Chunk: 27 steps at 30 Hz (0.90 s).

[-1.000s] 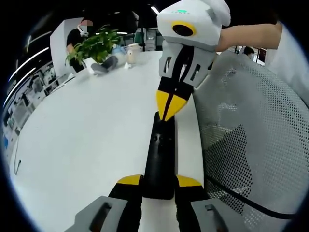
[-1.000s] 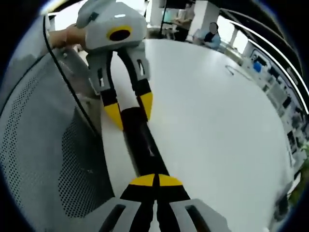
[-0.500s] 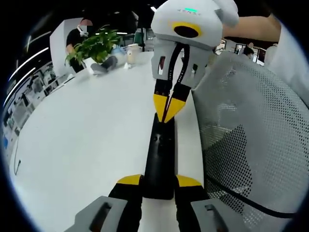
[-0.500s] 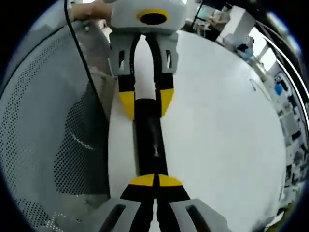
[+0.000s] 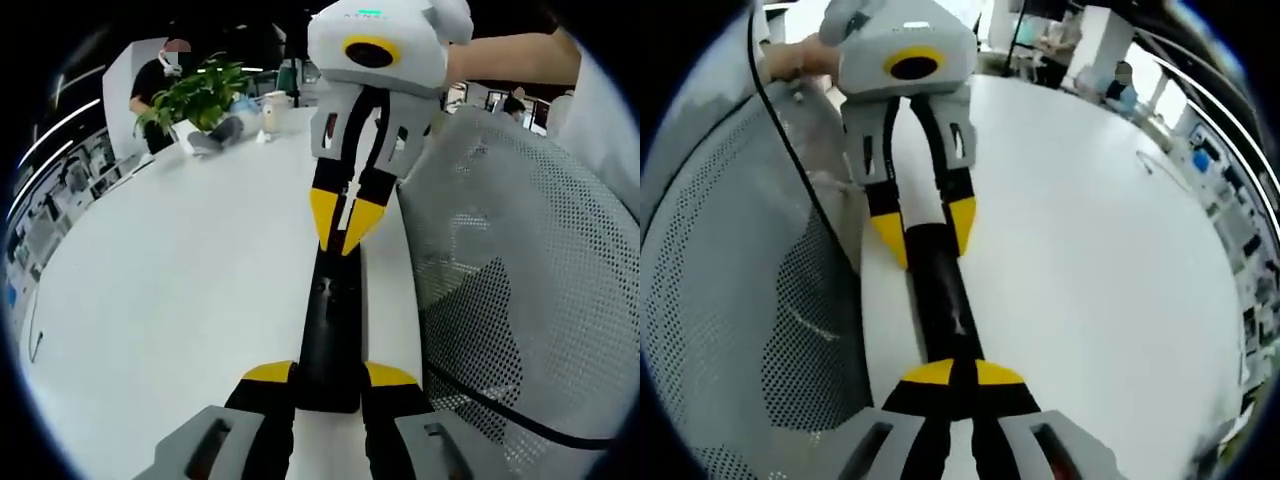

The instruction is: Press the specified remote control buttons in sequence, fully releasing each button before pressing the next.

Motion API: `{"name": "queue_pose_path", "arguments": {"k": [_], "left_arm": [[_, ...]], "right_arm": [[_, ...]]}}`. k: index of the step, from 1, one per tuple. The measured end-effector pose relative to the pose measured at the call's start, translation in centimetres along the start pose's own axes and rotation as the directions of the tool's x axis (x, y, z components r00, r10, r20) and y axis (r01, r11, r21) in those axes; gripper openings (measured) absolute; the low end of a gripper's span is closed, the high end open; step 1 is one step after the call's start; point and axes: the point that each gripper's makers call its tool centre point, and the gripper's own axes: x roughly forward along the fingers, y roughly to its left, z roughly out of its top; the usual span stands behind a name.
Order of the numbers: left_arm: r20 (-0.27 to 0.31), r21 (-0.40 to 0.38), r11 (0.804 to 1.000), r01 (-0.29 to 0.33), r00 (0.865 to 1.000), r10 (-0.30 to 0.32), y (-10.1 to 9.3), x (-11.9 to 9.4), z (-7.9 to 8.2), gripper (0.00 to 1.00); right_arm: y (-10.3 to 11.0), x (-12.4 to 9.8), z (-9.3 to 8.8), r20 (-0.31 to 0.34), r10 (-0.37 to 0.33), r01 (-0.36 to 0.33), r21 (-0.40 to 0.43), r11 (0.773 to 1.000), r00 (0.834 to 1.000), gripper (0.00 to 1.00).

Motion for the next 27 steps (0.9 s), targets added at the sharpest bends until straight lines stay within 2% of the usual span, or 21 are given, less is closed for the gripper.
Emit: {"name": "queue_pose_path", "arguments": {"k": [1,2,6,19,20,25,27], "left_arm": [[0.0,0.0,1.0,0.0,1.0,0.0,0.01,0.01,0.0,0.24],[0.0,0.0,1.0,0.001,1.0,-0.001,0.02,0.0,-0.01,0.25],[0.0,0.0,1.0,0.001,1.0,-0.001,0.03,-0.01,-0.01,0.24],[0.007,-0.004,1.0,0.001,1.0,-0.001,-0.03,-0.03,-0.1,0.24],[0.008,-0.003,1.0,0.001,1.0,-0.001,-0.04,-0.03,-0.1,0.24],[0.007,0.003,1.0,0.007,1.0,-0.007,-0.09,-0.04,-0.07,0.24],[0.004,0.005,1.0,0.011,1.0,-0.011,-0.09,-0.04,-0.05,0.24]], "right_arm": [[0.44,0.26,-0.76,-0.055,0.03,-0.031,-0.033,0.999,0.998,0.03],[0.23,0.29,-0.11,-0.016,0.009,-0.01,-0.038,0.999,1.0,0.03],[0.2,0.19,-0.34,-0.048,0.032,-0.037,-0.095,0.995,0.998,0.03],[0.2,0.35,-0.28,-0.072,0.087,-0.092,-0.065,0.994,0.994,0.04],[0.25,0.43,-0.23,-0.083,0.085,-0.091,-0.063,0.994,0.993,0.04],[0.42,0.53,-0.38,-0.154,0.091,-0.118,-0.174,0.978,0.984,0.04],[0.27,0.6,-0.22,-0.178,0.101,-0.126,-0.136,0.983,0.979,0.04]]}}
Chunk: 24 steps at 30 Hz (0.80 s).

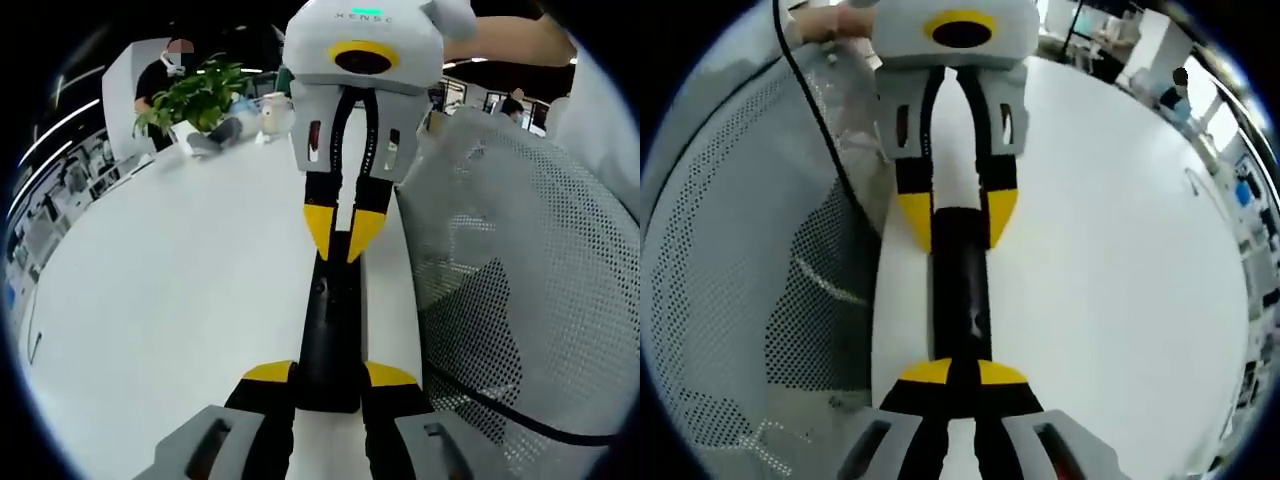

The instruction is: Press the specified remote control buttons in sequence, fully releasing each button before pressing the next.

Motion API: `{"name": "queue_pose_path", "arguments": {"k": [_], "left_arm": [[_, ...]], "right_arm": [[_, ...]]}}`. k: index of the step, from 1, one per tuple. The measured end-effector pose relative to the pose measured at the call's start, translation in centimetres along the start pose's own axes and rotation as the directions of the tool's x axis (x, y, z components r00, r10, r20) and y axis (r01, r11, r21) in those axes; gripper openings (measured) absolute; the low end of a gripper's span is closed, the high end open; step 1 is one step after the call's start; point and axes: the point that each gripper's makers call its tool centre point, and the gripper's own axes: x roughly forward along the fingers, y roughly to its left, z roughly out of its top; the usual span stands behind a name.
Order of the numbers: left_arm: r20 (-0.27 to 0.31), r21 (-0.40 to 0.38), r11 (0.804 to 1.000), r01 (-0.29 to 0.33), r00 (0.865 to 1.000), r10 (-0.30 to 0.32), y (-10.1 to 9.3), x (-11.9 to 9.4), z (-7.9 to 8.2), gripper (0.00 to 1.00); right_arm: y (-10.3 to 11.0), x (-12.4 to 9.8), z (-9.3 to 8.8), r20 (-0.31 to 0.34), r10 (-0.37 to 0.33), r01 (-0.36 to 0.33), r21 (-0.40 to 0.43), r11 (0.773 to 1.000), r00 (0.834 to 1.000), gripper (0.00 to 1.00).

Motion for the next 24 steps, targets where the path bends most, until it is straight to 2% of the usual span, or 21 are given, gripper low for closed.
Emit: {"name": "queue_pose_path", "arguments": {"k": [2,3,5,8,11,15,18,20,24], "left_arm": [[0.0,0.0,1.0,0.0,1.0,0.0,0.0,0.0,0.0,0.24],[0.0,0.001,1.0,0.0,1.0,0.0,-0.02,-0.01,0.03,0.24],[0.001,0.0,1.0,-0.001,1.0,0.001,-0.03,-0.02,0.05,0.24],[0.004,-0.001,1.0,-0.001,1.0,0.001,-0.04,-0.02,0.05,0.24],[0.004,-0.001,1.0,-0.002,1.0,0.002,-0.02,0.0,0.05,0.24],[0.003,-0.001,1.0,-0.002,1.0,0.002,-0.01,-0.01,0.06,0.24],[0.002,0.0,1.0,-0.002,1.0,0.002,0.01,-0.01,0.05,0.24],[0.003,0.0,1.0,-0.002,1.0,0.002,0.02,-0.02,0.04,0.24],[0.005,-0.001,1.0,-0.002,1.0,0.002,0.01,-0.01,0.04,0.24]], "right_arm": [[-0.07,-0.07,-0.07,-0.002,0.016,-0.016,0.025,1.0,1.0,0.04],[-0.01,-0.11,-0.11,0.016,0.028,-0.029,0.091,0.995,0.999,0.04],[-0.13,-0.17,-0.11,0.038,0.022,-0.027,0.128,0.991,0.999,0.04],[0.11,-0.35,-0.23,0.065,-0.008,0.004,0.062,0.998,0.998,0.04],[0.06,-0.38,-0.19,0.074,-0.031,0.025,0.079,0.997,0.997,0.04],[-0.37,-0.45,-0.15,0.059,-0.059,0.056,0.046,0.997,0.997,0.09],[0.31,-0.2,0.32,0.059,-0.005,0.002,0.052,0.999,0.998,0.1],[0.22,-0.24,0.21,0.042,-0.009,0.009,0.01,1.0,0.999,0.1],[0.14,-0.24,0.14,0.049,-0.003,0.002,0.025,1.0,0.999,0.1]]}}
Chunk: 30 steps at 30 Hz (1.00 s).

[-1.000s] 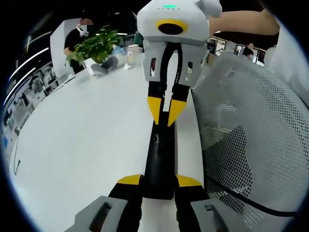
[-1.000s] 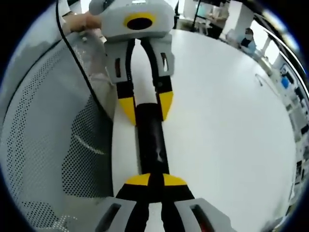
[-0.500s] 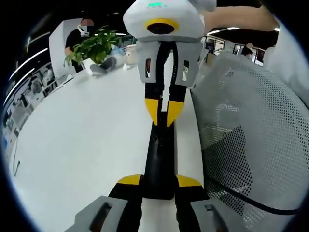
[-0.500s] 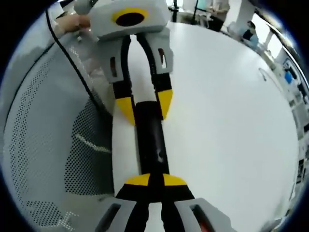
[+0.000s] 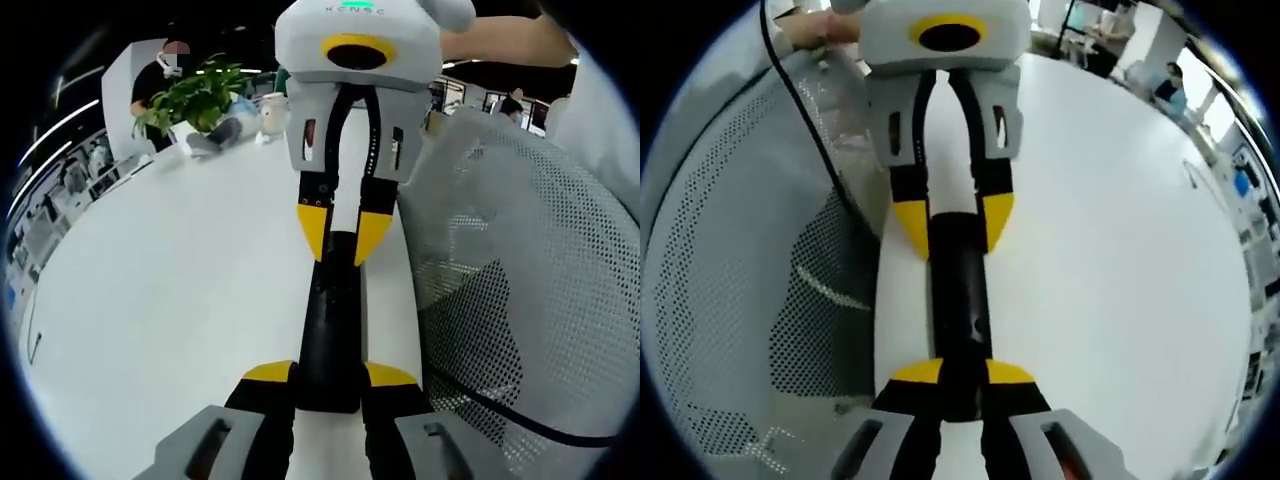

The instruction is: Press the specified remote control buttons in sequence, fully releasing each button before pressing the next.

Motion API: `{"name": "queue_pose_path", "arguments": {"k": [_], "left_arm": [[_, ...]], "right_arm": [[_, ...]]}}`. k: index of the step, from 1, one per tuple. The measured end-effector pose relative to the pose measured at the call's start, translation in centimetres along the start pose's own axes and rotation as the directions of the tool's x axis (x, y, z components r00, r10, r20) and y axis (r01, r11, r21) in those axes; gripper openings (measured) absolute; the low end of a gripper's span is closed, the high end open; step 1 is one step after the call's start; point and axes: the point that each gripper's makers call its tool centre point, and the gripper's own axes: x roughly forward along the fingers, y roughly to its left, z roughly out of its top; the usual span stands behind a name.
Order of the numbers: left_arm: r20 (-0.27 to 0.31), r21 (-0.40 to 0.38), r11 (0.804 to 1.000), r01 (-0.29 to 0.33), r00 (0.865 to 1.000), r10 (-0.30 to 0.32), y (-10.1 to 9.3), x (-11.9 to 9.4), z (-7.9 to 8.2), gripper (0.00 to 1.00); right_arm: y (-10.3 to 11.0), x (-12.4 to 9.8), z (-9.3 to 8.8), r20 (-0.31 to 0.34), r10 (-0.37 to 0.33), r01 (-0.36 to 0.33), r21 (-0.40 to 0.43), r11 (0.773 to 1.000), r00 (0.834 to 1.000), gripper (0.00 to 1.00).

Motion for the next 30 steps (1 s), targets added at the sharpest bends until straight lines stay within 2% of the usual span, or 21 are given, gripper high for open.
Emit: {"name": "queue_pose_path", "arguments": {"k": [3,6,9,11,12,16,18,19,20,24,30], "left_arm": [[0.002,0.0,1.0,0.0,1.0,0.0,0.01,-0.02,0.02,0.24],[0.004,-0.001,1.0,0.0,1.0,0.0,0.03,-0.01,-0.01,0.24],[0.012,-0.005,1.0,0.0,1.0,0.0,0.05,0.0,-0.05,0.24],[0.014,-0.004,1.0,0.002,1.0,-0.002,0.08,0.0,-0.06,0.24],[0.013,-0.003,1.0,0.003,1.0,-0.003,0.08,0.01,-0.06,0.24],[0.013,-0.001,1.0,0.004,1.0,-0.004,0.09,0.02,-0.03,0.24],[0.012,-0.002,1.0,0.004,1.0,-0.004,0.09,0.02,0.0,0.24],[0.011,-0.003,1.0,0.004,1.0,-0.004,0.08,0.02,0.01,0.24],[0.009,-0.002,1.0,0.004,1.0,-0.004,0.06,0.04,0.02,0.24],[0.011,-0.004,1.0,0.003,1.0,-0.002,0.03,0.04,0.02,0.24],[0.009,-0.005,1.0,0.001,1.0,-0.001,-0.02,0.05,0.02,0.24]], "right_arm": [[0.0,0.02,0.05,0.001,0.01,-0.01,0.008,1.0,1.0,0.1],[0.07,0.12,0.0,-0.028,0.007,-0.008,-0.06,0.998,1.0,0.09],[0.24,0.29,0.01,-0.044,-0.016,0.013,-0.066,0.998,0.999,0.09],[0.04,0.21,-0.05,-0.024,-0.017,0.016,-0.046,0.999,1.0,0.08],[0.01,0.22,0.02,0.012,-0.012,0.012,0.016,1.0,1.0,0.08],[-0.14,0.07,0.02,0.074,-0.037,0.031,0.079,0.996,0.997,0.09],[-0.05,-0.08,-0.06,0.117,-0.053,0.045,0.067,0.997,0.992,0.09],[-0.03,-0.08,0.01,0.127,-0.063,0.059,0.035,0.998,0.99,0.09],[0.06,-0.14,0.0,0.132,-0.073,0.072,0.011,0.997,0.989,0.09],[0.04,-0.09,0.17,0.124,-0.078,0.075,0.032,0.997,0.989,0.09],[-0.1,0.1,0.71,0.144,-0.074,0.074,0.008,0.997,0.987,0.01]]}}
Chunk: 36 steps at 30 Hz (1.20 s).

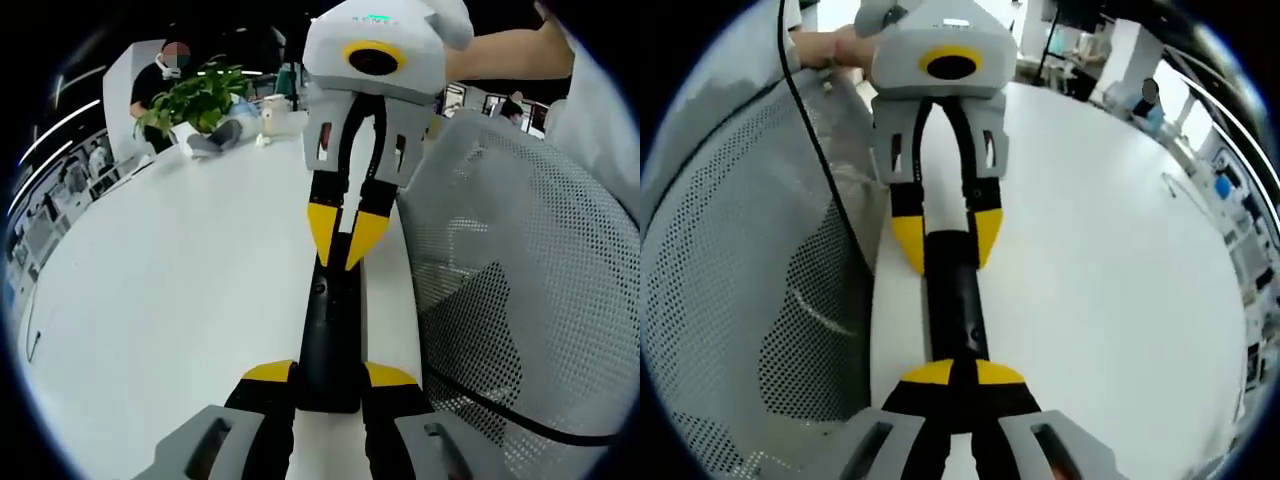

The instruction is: Press the specified remote control buttons in sequence, fully releasing each button before pressing the next.

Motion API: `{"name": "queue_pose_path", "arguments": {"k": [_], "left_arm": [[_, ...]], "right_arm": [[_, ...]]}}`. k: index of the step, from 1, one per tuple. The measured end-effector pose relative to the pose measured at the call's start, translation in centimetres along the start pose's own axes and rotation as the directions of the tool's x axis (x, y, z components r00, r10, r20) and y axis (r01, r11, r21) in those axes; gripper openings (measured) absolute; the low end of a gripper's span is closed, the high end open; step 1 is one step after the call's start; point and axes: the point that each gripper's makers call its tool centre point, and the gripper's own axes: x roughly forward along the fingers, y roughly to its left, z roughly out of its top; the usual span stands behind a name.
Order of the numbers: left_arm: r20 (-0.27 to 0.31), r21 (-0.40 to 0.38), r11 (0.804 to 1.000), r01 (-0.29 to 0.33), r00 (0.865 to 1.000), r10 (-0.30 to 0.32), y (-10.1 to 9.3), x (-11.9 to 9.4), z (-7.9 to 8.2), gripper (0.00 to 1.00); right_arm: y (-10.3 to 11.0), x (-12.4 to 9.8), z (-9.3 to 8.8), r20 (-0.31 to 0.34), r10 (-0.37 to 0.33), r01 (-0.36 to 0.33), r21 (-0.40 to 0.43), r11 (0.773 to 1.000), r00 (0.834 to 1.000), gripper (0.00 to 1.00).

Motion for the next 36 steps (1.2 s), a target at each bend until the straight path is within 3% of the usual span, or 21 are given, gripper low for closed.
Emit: {"name": "queue_pose_path", "arguments": {"k": [7,9,12,16,19,24,28,31,36], "left_arm": [[0.0,0.0,1.0,0.001,1.0,-0.001,-0.02,-0.03,0.0,0.24],[-0.001,0.001,1.0,0.002,1.0,-0.002,0.0,-0.03,-0.03,0.24],[0.0,0.0,1.0,0.001,1.0,-0.001,-0.01,-0.03,0.01,0.24],[-0.002,0.001,1.0,0.001,1.0,-0.001,-0.01,-0.02,0.03,0.24],[-0.006,0.003,1.0,0.002,1.0,-0.001,0.0,-0.01,0.03,0.24],[-0.012,0.004,1.0,0.002,1.0,-0.002,0.01,-0.02,0.01,0.24],[-0.007,0.001,1.0,0.0,1.0,0.0,0.0,-0.04,-0.01,0.24],[-0.008,0.002,1.0,0.0,1.0,0.0,-0.01,-0.05,-0.01,0.24],[-0.007,0.003,1.0,0.0,1.0,0.0,-0.02,-0.07,0.05,0.24]], "right_arm": [[0.13,0.08,0.06,-0.029,0.018,-0.019,-0.031,0.999,0.999,0.02],[0.23,0.16,-0.05,-0.051,0.015,-0.019,-0.078,0.997,0.999,0.01],[0.13,0.21,-0.02,-0.093,0.048,-0.053,-0.051,0.997,0.994,0.01],[0.22,0.31,-0.07,-0.15,0.057,-0.071,-0.094,0.993,0.987,0.01],[-0.07,0.27,-0.19,-0.131,0.074,-0.077,-0.017,0.997,0.989,0.01],[0.05,0.24,-0.14,-0.134,0.063,-0.068,-0.033,0.997,0.989,0.01],[-0.11,0.13,0.0,-0.056,0.051,-0.051,0.009,0.999,0.997,0.01],[0.13,0.08,0.04,-0.042,0.022,-0.022,-0.01,1.0,0.999,0.01],[-0.09,0.05,0.14,-0.036,0.021,-0.021,0.025,0.999,0.999,0.01]]}}
